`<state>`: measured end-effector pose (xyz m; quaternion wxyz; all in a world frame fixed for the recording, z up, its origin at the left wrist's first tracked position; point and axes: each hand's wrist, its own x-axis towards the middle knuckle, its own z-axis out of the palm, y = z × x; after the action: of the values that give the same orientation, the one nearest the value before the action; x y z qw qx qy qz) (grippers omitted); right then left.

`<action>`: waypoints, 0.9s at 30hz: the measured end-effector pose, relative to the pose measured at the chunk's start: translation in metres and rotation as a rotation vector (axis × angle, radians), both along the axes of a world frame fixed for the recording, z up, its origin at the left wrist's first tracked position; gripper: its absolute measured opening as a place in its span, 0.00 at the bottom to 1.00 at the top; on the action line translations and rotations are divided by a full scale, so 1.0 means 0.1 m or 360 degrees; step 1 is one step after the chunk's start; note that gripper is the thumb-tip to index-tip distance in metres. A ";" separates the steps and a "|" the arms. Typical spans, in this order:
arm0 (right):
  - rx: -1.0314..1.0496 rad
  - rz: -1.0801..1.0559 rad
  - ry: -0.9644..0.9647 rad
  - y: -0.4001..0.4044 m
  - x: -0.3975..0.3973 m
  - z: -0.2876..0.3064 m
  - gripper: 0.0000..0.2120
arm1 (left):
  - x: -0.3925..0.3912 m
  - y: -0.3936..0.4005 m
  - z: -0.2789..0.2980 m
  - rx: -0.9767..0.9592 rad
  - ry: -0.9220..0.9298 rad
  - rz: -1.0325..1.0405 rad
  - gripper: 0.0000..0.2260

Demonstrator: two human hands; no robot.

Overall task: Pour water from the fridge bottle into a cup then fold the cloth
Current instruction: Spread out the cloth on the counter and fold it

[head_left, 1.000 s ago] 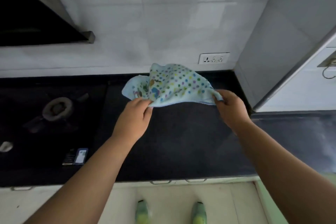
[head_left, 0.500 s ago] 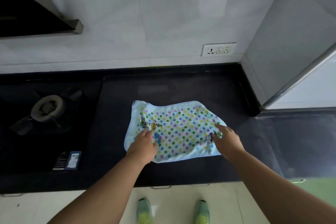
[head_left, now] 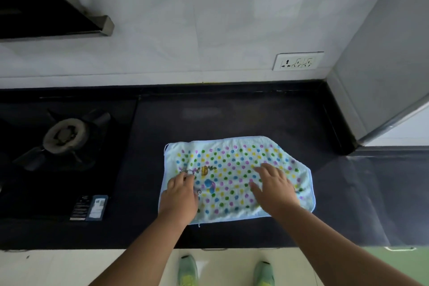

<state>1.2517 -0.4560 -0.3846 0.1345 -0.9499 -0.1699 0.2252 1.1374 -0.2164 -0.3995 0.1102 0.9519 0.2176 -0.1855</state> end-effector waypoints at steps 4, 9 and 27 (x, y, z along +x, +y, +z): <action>0.0039 0.0238 0.0128 0.58 -0.03 -0.24 0.35 | -0.01 0.07 -0.17 -0.0121 -0.0076 0.0032 0.29; -0.0224 0.0084 -0.0010 1.10 0.04 -0.46 0.40 | -0.08 0.21 -0.40 -0.0100 -0.0128 -0.0090 0.33; -0.0091 0.0612 -0.0241 1.80 0.13 -0.66 0.36 | 0.61 0.60 -0.45 -0.0177 -0.0718 0.0090 0.24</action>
<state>1.2652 -0.2756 -0.4504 0.0488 -0.9176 -0.3513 0.1795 1.1988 -0.1567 -0.4441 0.2135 0.9552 0.2034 0.0233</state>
